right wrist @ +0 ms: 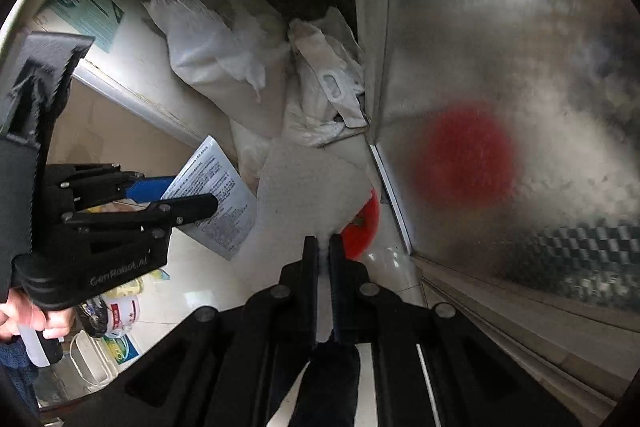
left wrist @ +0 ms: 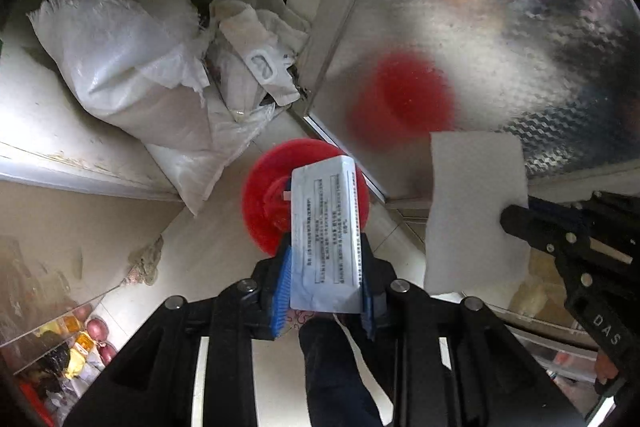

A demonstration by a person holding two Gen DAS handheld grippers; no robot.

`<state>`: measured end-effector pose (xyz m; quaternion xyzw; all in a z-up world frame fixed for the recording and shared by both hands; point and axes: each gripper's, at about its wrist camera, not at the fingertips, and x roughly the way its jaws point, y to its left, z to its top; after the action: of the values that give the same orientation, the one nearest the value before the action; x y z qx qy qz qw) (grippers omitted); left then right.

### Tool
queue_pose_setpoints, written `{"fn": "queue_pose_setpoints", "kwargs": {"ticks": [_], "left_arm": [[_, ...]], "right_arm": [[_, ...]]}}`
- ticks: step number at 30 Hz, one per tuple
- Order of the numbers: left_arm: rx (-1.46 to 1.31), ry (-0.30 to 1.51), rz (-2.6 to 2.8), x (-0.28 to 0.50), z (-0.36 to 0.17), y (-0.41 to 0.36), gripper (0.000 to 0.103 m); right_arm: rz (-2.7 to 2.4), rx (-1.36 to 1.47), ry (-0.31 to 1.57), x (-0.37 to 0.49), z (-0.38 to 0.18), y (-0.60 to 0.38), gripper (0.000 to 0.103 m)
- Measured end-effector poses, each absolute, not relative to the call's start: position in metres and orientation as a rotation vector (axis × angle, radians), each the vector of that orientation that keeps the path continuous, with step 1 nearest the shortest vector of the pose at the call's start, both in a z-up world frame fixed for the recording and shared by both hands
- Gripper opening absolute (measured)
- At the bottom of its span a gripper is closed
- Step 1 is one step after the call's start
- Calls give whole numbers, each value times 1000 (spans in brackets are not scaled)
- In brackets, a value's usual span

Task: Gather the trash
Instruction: 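Carry the leaflet and cloth with both tools down toward the red bin, then open the left tool over the bin while the right tool releases the cloth into it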

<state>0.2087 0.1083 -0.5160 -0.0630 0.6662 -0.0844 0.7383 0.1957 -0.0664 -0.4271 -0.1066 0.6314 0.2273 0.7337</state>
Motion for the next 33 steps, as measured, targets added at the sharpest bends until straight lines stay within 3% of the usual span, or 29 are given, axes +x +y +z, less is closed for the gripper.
{"fn": "queue_pose_setpoints", "kwargs": {"ticks": [5,9,19,24,28,30,33], "left_arm": [[-106,1443,-192,212,-511,109,49],[-74,1455,-182,213,-506,110,60],[-73,1471,-146,207,-507,121,63],[-71,1477,-118,200,-514,135,83],[-66,1464,-107,195,-516,145,90],[-81,1462,-94,194,-518,151,103],[-76,1467,-72,194,-523,158,103]], "right_arm": [[477,-223,1388,194,-429,-74,5],[474,-215,1387,194,-429,-78,5],[497,-226,1389,195,-436,-68,5],[501,-235,1401,195,-446,-61,5],[516,-262,1415,194,-457,-54,5],[524,-272,1422,193,-463,-50,5],[534,-271,1426,193,-468,-44,5]]}}
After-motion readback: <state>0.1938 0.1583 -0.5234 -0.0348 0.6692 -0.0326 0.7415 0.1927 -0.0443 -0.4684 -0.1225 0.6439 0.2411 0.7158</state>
